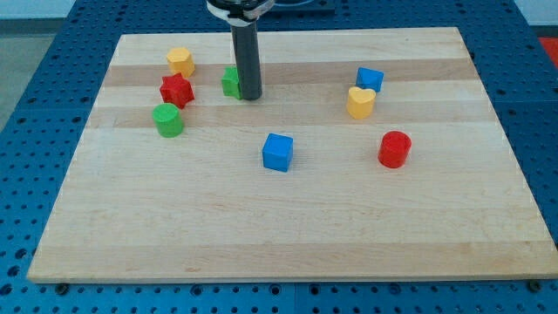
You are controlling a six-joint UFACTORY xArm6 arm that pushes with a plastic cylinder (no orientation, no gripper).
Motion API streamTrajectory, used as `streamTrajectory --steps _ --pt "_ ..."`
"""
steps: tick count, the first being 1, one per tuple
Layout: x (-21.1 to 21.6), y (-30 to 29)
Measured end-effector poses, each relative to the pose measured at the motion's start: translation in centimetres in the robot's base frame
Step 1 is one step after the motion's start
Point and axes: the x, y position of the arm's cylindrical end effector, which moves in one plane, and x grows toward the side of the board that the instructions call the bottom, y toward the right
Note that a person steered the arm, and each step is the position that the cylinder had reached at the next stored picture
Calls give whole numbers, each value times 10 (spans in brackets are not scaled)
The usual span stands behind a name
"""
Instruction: Push the green star to the left side of red star
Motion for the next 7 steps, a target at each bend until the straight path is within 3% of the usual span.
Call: streamTrajectory --steps 4,7 --pt "-9 36" --pt "-22 -19"
